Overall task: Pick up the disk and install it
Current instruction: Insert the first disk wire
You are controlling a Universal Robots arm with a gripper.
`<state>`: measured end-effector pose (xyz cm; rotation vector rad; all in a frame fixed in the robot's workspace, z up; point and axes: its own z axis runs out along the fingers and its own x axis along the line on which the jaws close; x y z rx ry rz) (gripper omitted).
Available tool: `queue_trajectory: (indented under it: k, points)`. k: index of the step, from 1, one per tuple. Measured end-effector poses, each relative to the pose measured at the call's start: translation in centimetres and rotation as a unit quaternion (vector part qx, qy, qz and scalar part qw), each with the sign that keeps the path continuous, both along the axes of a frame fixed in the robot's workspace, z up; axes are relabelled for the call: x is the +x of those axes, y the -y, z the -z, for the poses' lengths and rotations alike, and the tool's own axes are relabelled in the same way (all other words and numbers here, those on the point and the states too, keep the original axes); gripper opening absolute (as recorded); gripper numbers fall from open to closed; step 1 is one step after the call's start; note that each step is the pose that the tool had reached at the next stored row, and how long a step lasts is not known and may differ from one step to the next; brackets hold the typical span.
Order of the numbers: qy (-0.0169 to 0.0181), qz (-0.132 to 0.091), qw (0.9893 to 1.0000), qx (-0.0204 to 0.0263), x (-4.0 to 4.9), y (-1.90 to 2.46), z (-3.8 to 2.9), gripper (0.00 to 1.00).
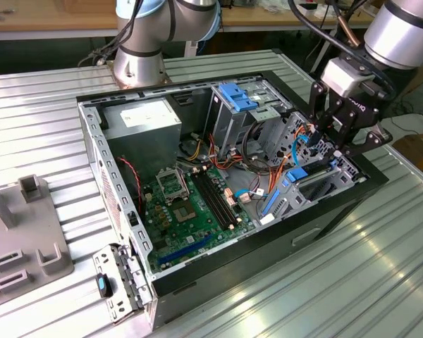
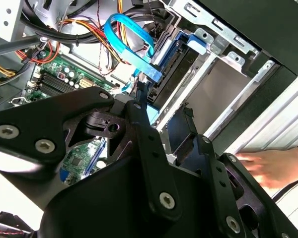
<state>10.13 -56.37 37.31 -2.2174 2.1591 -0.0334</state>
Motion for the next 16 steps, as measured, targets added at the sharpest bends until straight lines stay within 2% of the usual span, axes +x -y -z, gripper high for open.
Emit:
queue_trajectory:
  k: [3, 5, 7, 10, 12, 16]
  points:
    - [-0.0003, -0.010, 0.9999, -0.0008, 0.19, -0.01, -0.02, 0.44]
    - [-0.0004, -0.017, 0.9999, -0.0007, 0.88, -0.13, -0.01, 0.44]
    - [-0.0006, -0.023, 0.9997, -0.0007, 1.76, -0.44, -0.01, 0.44]
    - [-0.0007, -0.027, 0.9996, -0.0007, 2.49, -0.53, 0.01, 0.44]
    - [-0.0007, -0.031, 0.9995, -0.0007, 3.40, -0.58, 0.09, 0.44]
    - [-0.0007, -0.043, 0.9991, -0.0008, 4.12, -0.79, 0.12, 0.44]
